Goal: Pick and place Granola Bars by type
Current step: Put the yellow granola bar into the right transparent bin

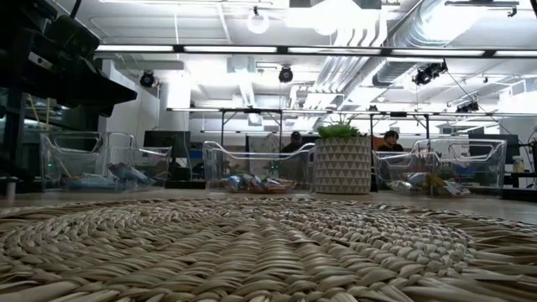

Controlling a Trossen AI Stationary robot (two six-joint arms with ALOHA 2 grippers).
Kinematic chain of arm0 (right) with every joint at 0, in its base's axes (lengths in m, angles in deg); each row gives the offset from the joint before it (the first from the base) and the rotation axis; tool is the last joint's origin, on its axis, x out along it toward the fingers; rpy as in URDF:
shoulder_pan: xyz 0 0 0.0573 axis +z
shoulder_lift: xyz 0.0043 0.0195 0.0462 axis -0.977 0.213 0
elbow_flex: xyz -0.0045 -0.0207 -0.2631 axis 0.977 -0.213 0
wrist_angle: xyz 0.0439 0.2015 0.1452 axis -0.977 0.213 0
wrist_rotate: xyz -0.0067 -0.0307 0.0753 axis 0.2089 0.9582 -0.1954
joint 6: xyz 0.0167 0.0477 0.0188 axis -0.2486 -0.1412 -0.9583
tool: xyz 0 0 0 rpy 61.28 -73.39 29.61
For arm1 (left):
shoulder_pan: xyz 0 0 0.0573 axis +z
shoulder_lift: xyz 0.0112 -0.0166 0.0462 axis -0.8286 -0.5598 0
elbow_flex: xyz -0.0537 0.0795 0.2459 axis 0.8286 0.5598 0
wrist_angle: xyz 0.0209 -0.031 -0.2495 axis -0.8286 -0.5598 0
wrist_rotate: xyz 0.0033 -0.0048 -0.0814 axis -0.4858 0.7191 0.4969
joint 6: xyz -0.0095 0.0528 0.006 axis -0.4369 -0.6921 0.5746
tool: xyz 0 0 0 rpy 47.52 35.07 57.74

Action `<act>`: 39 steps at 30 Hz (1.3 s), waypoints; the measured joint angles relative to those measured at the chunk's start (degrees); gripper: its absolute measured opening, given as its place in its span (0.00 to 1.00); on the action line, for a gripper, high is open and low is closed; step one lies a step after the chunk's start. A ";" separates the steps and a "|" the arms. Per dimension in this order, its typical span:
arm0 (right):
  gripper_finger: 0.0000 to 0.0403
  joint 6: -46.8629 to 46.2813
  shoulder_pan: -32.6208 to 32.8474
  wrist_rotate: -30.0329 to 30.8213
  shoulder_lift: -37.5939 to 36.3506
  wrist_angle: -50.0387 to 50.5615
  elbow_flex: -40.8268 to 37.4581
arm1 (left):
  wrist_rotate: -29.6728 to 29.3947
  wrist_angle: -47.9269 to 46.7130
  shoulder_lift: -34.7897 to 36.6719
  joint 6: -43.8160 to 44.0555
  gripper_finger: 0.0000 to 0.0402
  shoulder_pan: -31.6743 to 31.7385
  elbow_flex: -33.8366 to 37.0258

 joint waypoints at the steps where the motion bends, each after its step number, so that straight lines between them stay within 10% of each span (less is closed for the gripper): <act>1: 0.19 -1.06 -0.38 1.78 0.00 2.63 1.75 | 0.00 0.00 0.00 0.00 0.00 0.00 0.00; 7: 0.19 -10.32 -4.43 5.56 -0.02 18.59 10.83 | 0.00 0.00 0.02 -0.01 0.00 0.00 0.00; 15: 0.19 -28.78 -14.33 -2.07 -7.77 33.02 3.93 | 0.00 0.00 0.02 -0.02 0.00 -0.02 0.00; 39: 0.19 -42.72 -44.88 -22.35 -40.08 32.10 -34.88 | -0.02 0.00 0.01 -0.02 0.00 -0.02 0.00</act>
